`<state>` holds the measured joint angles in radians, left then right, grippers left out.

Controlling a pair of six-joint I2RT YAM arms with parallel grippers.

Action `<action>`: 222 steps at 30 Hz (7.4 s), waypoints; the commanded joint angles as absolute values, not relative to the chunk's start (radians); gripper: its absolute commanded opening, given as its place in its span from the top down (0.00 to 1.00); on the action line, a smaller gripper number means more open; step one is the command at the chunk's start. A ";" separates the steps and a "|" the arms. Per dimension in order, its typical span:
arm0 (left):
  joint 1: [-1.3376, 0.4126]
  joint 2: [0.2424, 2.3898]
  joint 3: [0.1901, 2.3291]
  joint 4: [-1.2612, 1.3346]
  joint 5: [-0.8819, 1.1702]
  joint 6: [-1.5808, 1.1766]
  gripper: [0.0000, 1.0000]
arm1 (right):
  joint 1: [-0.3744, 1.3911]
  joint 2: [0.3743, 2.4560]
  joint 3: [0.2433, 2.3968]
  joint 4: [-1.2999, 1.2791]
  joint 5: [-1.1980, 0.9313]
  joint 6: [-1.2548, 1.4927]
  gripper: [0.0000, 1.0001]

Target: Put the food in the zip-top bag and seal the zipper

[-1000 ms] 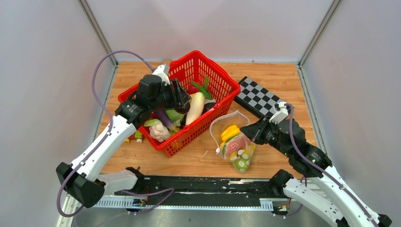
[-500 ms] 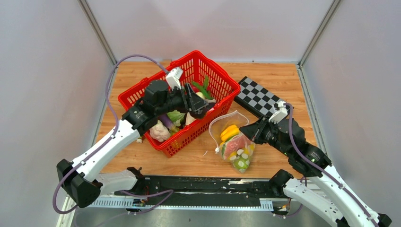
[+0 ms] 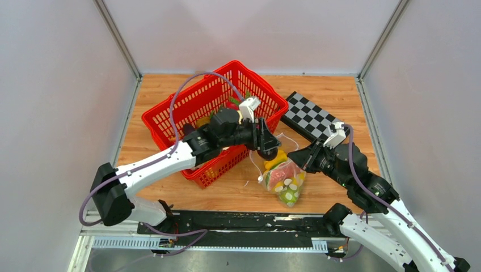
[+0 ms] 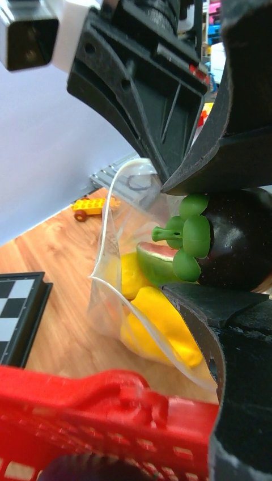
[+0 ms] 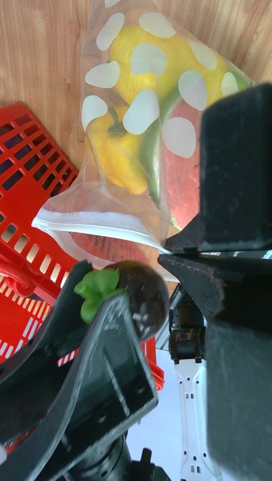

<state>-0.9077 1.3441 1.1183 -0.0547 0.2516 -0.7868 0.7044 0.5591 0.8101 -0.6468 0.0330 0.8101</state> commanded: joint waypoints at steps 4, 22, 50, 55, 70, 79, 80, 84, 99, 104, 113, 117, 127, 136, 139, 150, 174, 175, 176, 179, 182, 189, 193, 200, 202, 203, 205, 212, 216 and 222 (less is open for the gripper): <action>-0.969 1.413 1.162 0.010 0.195 -0.704 0.61 | 0.708 0.533 0.821 -0.563 0.015 0.806 0.97; -1.008 1.397 1.237 -0.104 0.040 -0.535 0.07 | 0.707 0.513 0.782 -0.525 -0.001 0.832 0.96; -1.034 1.337 1.294 -0.627 -0.042 -0.450 0.20 | 0.708 0.450 0.771 -0.478 0.016 0.765 0.97; -1.049 1.387 1.331 -0.681 -0.079 -0.470 0.19 | 0.708 0.439 0.774 -0.483 0.015 0.762 0.97; -0.965 1.397 1.275 -0.694 -0.398 -0.476 0.15 | 0.707 0.442 0.784 -0.508 0.016 0.754 0.96; -0.819 1.380 1.256 -0.556 -0.117 -0.399 0.12 | 0.708 0.467 0.789 -0.506 -0.030 0.742 0.96; -0.819 1.378 1.252 -0.530 -0.057 -0.391 0.12 | 0.707 0.473 0.787 -0.502 -0.036 0.740 0.96; -0.822 1.348 1.213 -0.456 0.132 -0.365 0.12 | 0.707 0.486 0.787 -0.480 -0.061 0.735 0.96; -0.822 1.353 1.202 -0.444 0.283 -0.232 0.26 | 0.707 0.586 0.851 -0.398 -0.289 0.594 0.97; -0.828 1.356 1.212 -0.470 0.326 -0.213 0.49 | 0.708 0.613 0.878 -0.416 -0.324 0.542 0.97; -0.830 1.299 1.230 -0.504 0.288 -0.315 0.91 | 0.707 0.666 0.880 -0.427 -0.354 0.485 0.96; -0.830 1.261 1.239 -0.502 0.251 -0.441 1.00 | 0.708 0.686 0.890 -0.440 -0.362 0.464 0.95; -0.830 1.112 1.134 -0.446 0.088 -0.893 1.00 | 0.708 0.673 0.916 -0.469 -0.303 0.421 0.44; -0.830 1.097 1.104 -0.443 0.009 -1.035 1.00 | 0.707 0.544 0.825 -0.411 -0.274 0.344 0.20; -0.830 1.117 1.125 -0.440 0.003 -1.039 1.00 | 0.709 0.474 0.750 -0.351 -0.285 0.308 0.21; -0.830 1.111 1.100 -0.424 0.002 -1.049 1.00 | 0.710 0.346 0.545 -0.241 -0.335 0.202 0.26; -0.830 1.093 1.075 -0.406 -0.024 -1.051 1.00 | 0.799 0.307 0.128 0.356 -0.219 0.057 0.50; -0.830 1.092 1.076 -0.406 -0.025 -1.049 1.00 | 0.808 0.311 0.124 0.369 -0.211 0.042 0.50; -0.830 1.091 1.075 -0.406 -0.025 -1.050 1.00 | 0.816 0.315 0.112 0.389 -0.200 0.030 0.50; -0.830 1.094 1.071 -0.396 -0.019 -1.054 1.00 | 0.826 0.334 0.077 0.458 -0.183 0.023 0.57; -0.830 1.097 1.071 -0.395 -0.014 -1.053 1.00 | 0.832 0.348 0.065 0.466 -0.185 0.020 0.62; -0.830 1.094 1.070 -0.394 -0.018 -1.054 1.00 | 0.840 0.346 0.047 0.448 -0.184 0.005 0.64; -0.830 1.094 1.069 -0.392 -0.015 -1.057 1.00 | 0.841 0.343 0.041 0.466 -0.169 0.013 0.75; -0.830 1.088 1.068 -0.393 -0.016 -1.054 1.00 | 0.841 0.376 0.049 0.455 -0.183 0.021 0.94; -0.830 1.087 1.067 -0.394 -0.015 -1.054 1.00 | 0.841 0.375 0.054 0.454 -0.175 0.027 1.00; -0.830 1.088 1.066 -0.396 -0.015 -1.053 1.00 | 0.841 0.372 0.056 0.451 -0.165 0.034 1.00; -0.830 1.085 1.065 -0.397 -0.016 -1.049 1.00 | 0.841 0.365 0.069 0.437 -0.152 0.045 1.00; -0.830 1.061 1.078 -0.425 -0.035 -0.965 0.55 | 0.840 0.281 0.160 0.242 -0.158 0.065 1.00; -0.830 1.056 1.136 -0.496 -0.063 -0.864 0.30 | 0.840 0.231 0.215 0.109 -0.212 0.064 1.00; -0.829 1.094 1.255 -0.582 -0.017 -0.608 0.14 | 0.841 0.209 0.280 -0.024 -0.272 0.028 1.00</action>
<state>-0.8253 1.0843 1.1610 -0.5430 -0.0383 -0.8135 0.8356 0.2203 0.2092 0.0597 -0.2165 0.0463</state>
